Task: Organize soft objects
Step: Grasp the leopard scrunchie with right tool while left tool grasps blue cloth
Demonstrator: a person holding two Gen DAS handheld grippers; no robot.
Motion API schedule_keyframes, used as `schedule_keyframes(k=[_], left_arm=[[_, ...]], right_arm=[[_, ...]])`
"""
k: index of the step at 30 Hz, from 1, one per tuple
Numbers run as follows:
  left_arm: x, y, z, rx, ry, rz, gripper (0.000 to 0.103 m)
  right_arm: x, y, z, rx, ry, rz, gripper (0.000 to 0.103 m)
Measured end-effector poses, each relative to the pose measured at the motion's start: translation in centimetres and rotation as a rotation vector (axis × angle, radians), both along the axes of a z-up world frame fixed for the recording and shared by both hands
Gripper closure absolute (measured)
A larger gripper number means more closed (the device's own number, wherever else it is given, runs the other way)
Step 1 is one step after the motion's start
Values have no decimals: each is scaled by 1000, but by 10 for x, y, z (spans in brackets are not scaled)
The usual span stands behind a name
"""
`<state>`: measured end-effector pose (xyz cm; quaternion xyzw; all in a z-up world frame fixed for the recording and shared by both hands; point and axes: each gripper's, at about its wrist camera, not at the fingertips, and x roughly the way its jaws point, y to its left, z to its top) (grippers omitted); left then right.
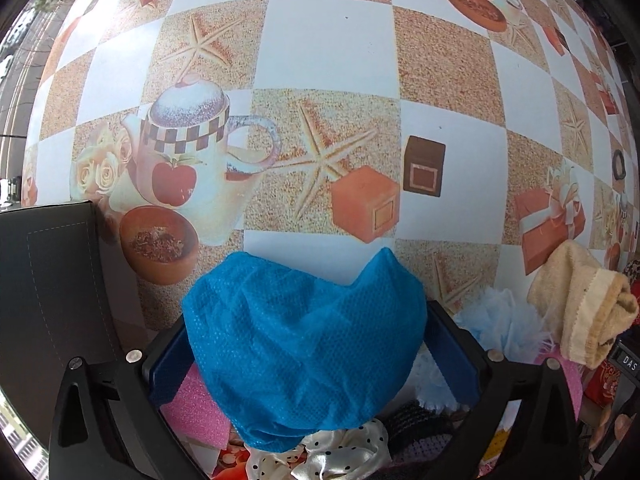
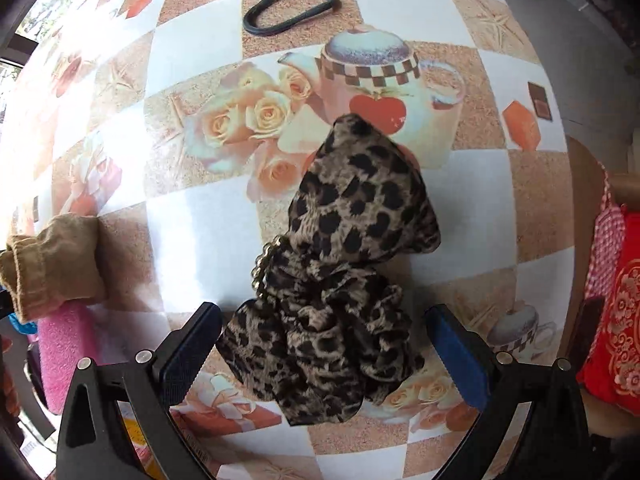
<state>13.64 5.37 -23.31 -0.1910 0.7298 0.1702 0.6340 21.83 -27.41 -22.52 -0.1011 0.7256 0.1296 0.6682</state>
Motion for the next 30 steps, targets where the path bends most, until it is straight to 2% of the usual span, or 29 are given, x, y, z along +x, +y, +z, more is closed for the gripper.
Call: schedule_keyframes(k=[6, 8, 10, 11, 12, 13, 14, 15, 16, 17, 18, 21, 30], left_arm=[[-4, 3, -3, -7, 7, 0, 0], [-7, 6, -2, -7, 6, -3, 0], [-8, 4, 2, -1, -12, -7, 4], [-9, 2, 5, 5, -23, -12, 6], [-10, 0, 9, 12, -34, -21, 12], [-10, -2, 12, 17, -46, -32, 22], [-9, -4, 16, 25, -62, -46, 30], [-7, -6, 21, 30, -76, -64, 49], [-5, -6, 24, 19, -87, -75, 62], [-5, -5, 27, -10, -103, -66, 62], [-5, -4, 31, -23, -122, -53, 64], [-5, -3, 49, 5, -175, -49, 65], [-15, -15, 115, 38, -309, -99, 65]], right_arm=[[17, -2, 1, 3, 9, -25, 0], [22, 17, 2, -10, 26, -10, 0], [21, 19, 5, -6, 15, 2, 7], [24, 31, 4, -6, 0, 18, 16], [24, 33, 7, 0, -16, 35, 30], [24, 37, 9, 8, -32, 51, 37], [24, 39, 13, 16, -42, 64, 52], [26, 38, 15, 30, -43, 68, 57], [28, 36, 16, 50, -36, 58, 59], [30, 34, 17, 68, -30, 47, 65], [33, 32, 18, 82, -24, 34, 65], [33, 27, 30, 143, -25, 9, 66], [22, 44, 99, 298, -83, 48, 66]])
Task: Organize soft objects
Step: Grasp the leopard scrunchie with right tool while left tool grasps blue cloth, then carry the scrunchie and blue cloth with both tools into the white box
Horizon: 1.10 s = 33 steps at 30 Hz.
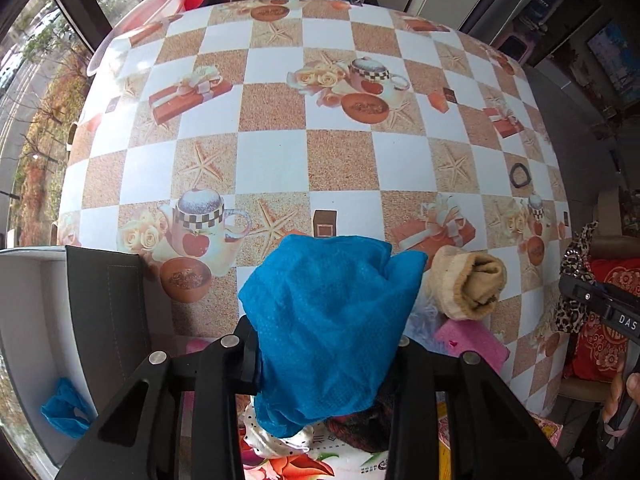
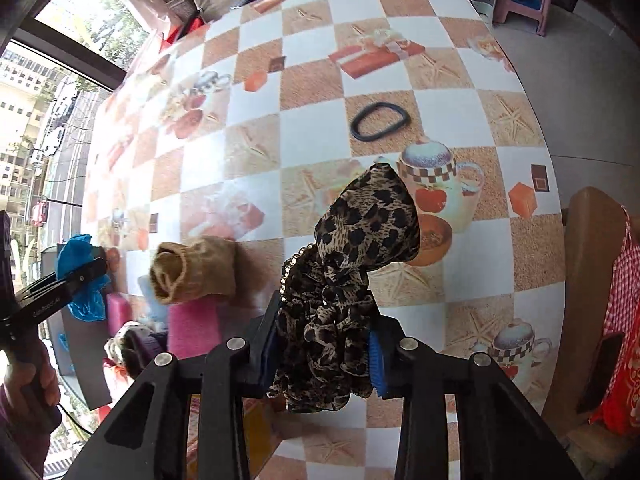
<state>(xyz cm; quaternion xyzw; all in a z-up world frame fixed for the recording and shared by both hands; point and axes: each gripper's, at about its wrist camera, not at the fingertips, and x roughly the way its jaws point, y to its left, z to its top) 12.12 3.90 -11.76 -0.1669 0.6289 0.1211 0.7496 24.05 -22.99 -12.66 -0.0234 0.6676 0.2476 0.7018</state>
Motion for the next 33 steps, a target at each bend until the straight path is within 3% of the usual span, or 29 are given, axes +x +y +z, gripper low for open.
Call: schedule_keyframes(k=[9, 16, 26, 33], left_arm=[[-52, -6, 50, 1, -72, -5, 65], [-91, -8, 70, -2, -94, 2, 65], [-158, -16, 74, -26, -65, 8, 65], [-201, -24, 66, -46, -29, -7, 65]], right_arm=[[-45, 27, 53, 92, -51, 105, 66], [-91, 54, 87, 154, -58, 212, 66], [-161, 88, 104, 187, -9, 376, 66], [-210, 103, 93, 145, 53, 498, 65]])
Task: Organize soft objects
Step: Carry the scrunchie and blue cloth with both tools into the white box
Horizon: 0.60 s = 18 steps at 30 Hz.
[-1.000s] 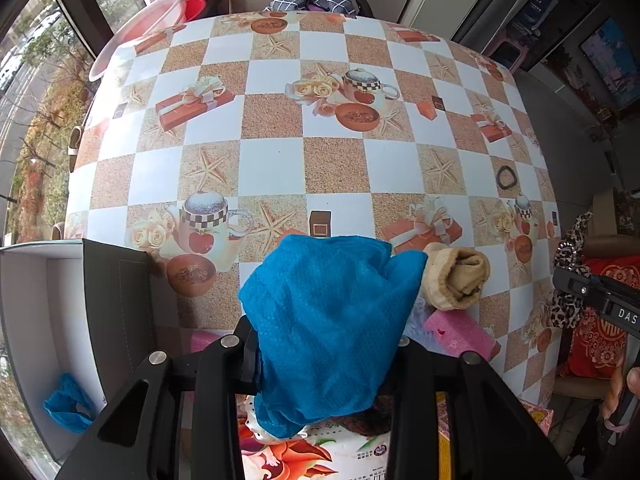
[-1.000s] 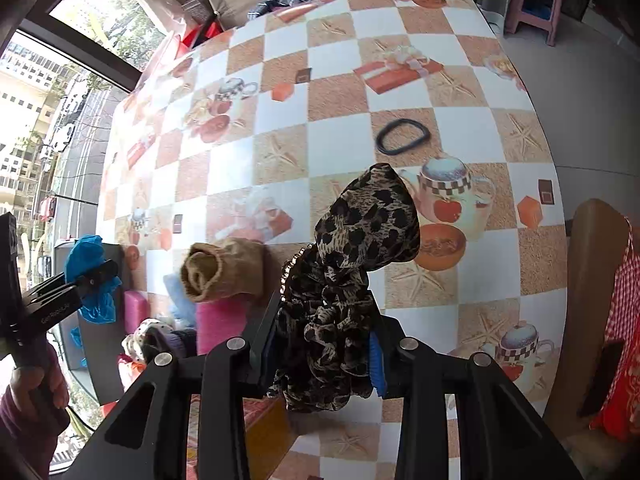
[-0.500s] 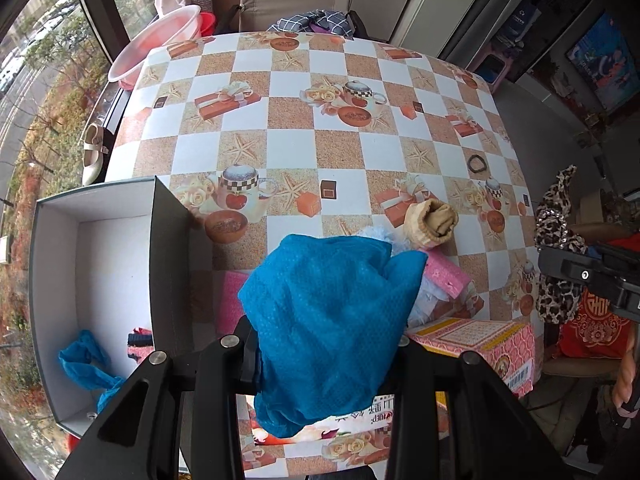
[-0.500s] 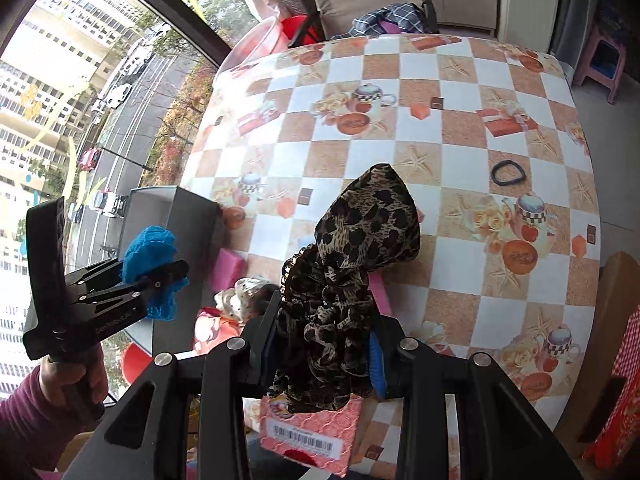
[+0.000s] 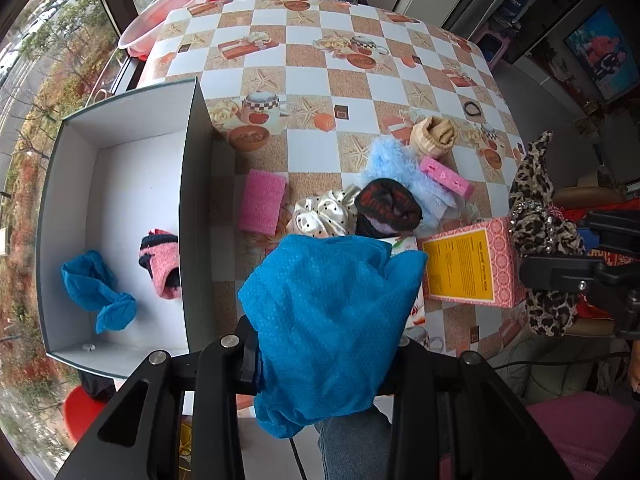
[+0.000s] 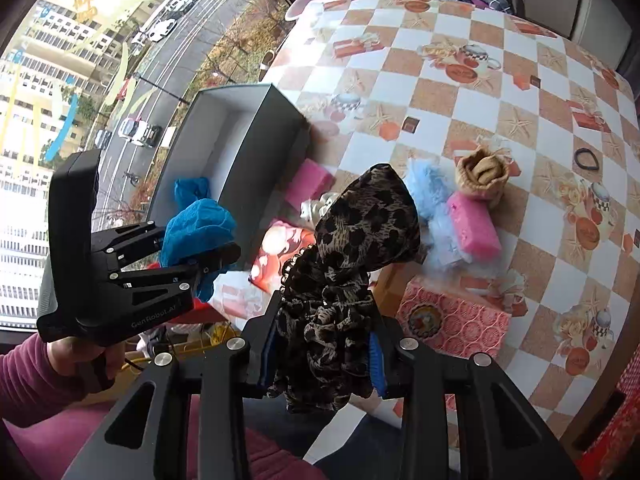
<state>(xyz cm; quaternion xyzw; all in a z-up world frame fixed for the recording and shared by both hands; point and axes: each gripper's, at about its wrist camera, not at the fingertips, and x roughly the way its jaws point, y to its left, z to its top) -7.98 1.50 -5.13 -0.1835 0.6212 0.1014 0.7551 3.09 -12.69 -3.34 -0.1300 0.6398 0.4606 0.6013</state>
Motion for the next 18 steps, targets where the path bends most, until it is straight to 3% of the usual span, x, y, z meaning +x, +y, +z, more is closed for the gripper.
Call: schedule_keyframes(k=[10, 18], left_arm=[[-42, 6, -12, -26, 20, 55, 65], [-58, 45, 5, -9, -51, 182, 65]], right_arm=[[-44, 23, -18, -59, 45, 126, 66], [-60, 60, -15, -62, 19, 203, 65]])
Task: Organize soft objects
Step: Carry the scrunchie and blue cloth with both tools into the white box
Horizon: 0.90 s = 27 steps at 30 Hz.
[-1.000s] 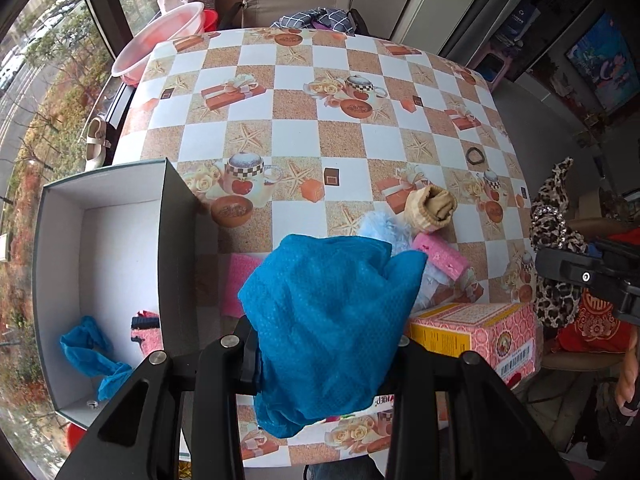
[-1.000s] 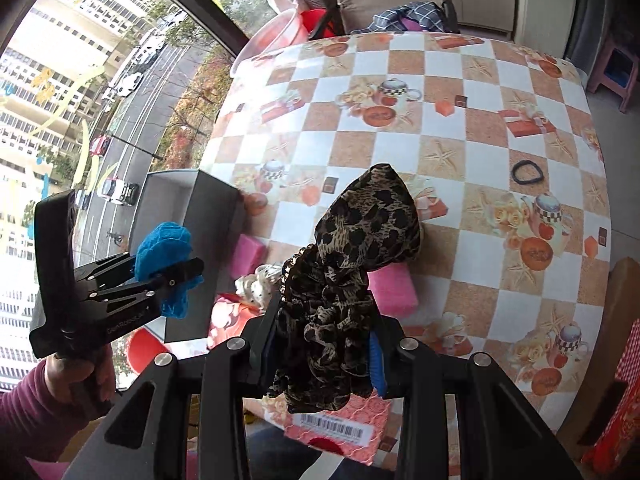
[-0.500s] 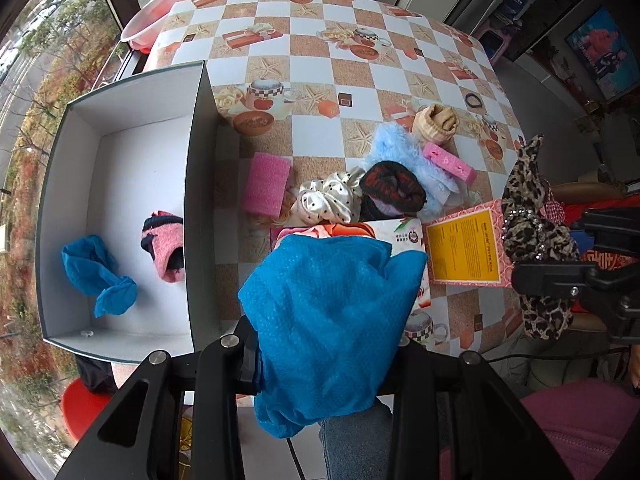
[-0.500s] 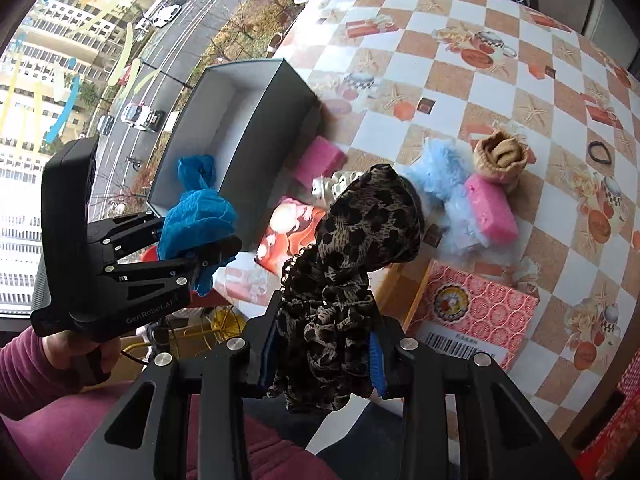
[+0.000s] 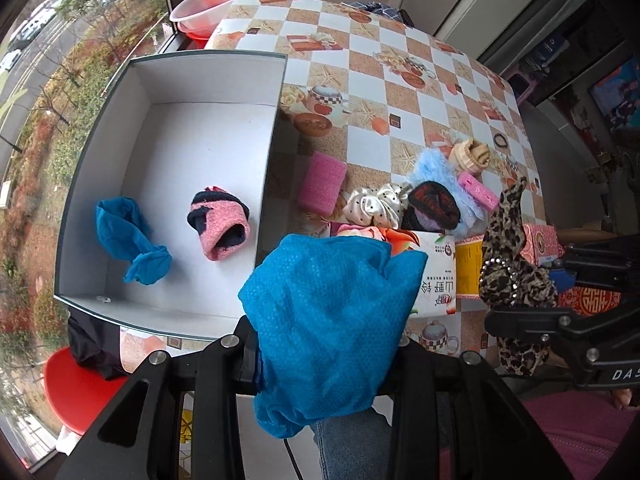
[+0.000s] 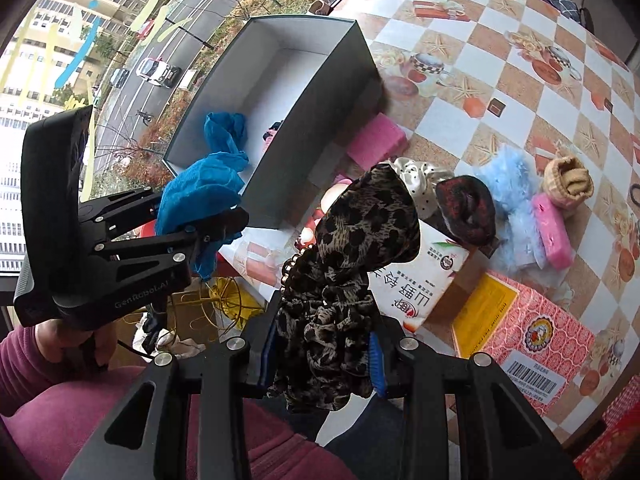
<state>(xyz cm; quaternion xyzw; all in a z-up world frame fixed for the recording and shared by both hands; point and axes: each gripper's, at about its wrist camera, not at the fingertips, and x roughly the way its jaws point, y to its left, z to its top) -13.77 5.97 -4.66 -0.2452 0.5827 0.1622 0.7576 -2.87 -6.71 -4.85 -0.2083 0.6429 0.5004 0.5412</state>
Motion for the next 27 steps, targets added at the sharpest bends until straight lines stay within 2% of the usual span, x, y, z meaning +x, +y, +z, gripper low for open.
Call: schedule_keyframes(k=[14, 21, 27], left_arm=[[-25, 93, 15, 99, -63, 268, 64], [-25, 136, 16, 153, -79, 366, 64], [-21, 161, 8, 146, -88, 415, 64]], right_arm=[[-6, 107, 31, 81, -73, 111, 65], [-6, 159, 42, 125, -95, 141, 65], [-5, 193, 36, 115, -97, 143, 65]])
